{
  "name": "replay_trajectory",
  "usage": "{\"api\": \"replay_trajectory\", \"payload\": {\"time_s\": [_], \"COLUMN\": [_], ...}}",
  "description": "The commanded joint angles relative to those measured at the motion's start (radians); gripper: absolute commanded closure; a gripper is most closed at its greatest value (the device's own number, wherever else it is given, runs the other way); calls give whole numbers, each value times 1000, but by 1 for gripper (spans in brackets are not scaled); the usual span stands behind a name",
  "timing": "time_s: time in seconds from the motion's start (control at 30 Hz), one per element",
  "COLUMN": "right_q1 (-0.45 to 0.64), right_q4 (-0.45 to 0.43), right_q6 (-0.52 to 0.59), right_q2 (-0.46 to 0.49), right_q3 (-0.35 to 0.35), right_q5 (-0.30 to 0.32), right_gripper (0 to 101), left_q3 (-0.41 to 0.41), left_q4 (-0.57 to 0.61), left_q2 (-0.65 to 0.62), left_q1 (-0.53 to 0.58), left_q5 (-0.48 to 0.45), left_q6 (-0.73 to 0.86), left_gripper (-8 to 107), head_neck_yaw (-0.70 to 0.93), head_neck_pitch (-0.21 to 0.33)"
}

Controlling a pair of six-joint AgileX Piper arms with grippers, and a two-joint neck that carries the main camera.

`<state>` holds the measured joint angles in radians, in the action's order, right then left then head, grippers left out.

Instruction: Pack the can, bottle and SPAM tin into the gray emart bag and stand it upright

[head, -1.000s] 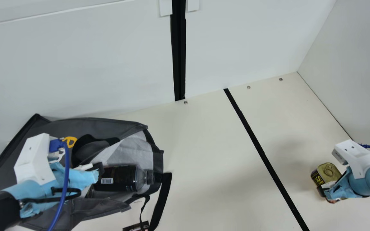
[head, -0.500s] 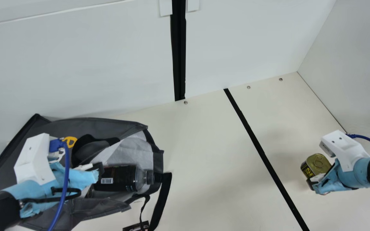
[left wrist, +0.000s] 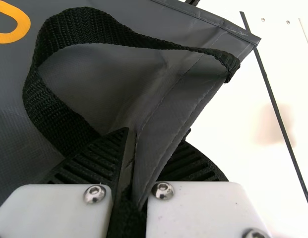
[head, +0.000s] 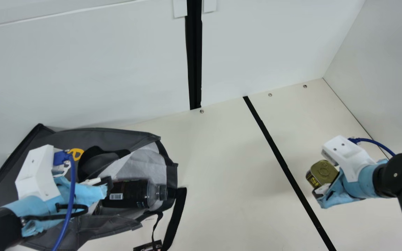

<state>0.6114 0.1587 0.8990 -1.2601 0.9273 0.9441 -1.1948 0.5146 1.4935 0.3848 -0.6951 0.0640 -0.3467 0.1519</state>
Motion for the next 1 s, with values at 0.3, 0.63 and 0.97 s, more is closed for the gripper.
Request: {"api": "replay_trajectory", "payload": {"time_s": [0.3,0.63,0.97], "right_q1": [-182,-287,-386], "right_q4": [-23,0,30], "right_q6": [-15,62,130], "right_q2": [3,-4,20], "right_q3": [40,80,85], "right_q5": [36,85,134], "right_gripper": [101,101,101], "left_q3": [0,0,0], "left_q4": [0,0,0], "left_q2": [0,0,0], "left_q1": [0,0,0], "left_q5": [0,0,0], "left_q6": [0,0,0], "left_gripper": [107,107,107], "head_neck_yaw": [-2,-2,-2], "head_neck_pitch": [23,23,23]}}
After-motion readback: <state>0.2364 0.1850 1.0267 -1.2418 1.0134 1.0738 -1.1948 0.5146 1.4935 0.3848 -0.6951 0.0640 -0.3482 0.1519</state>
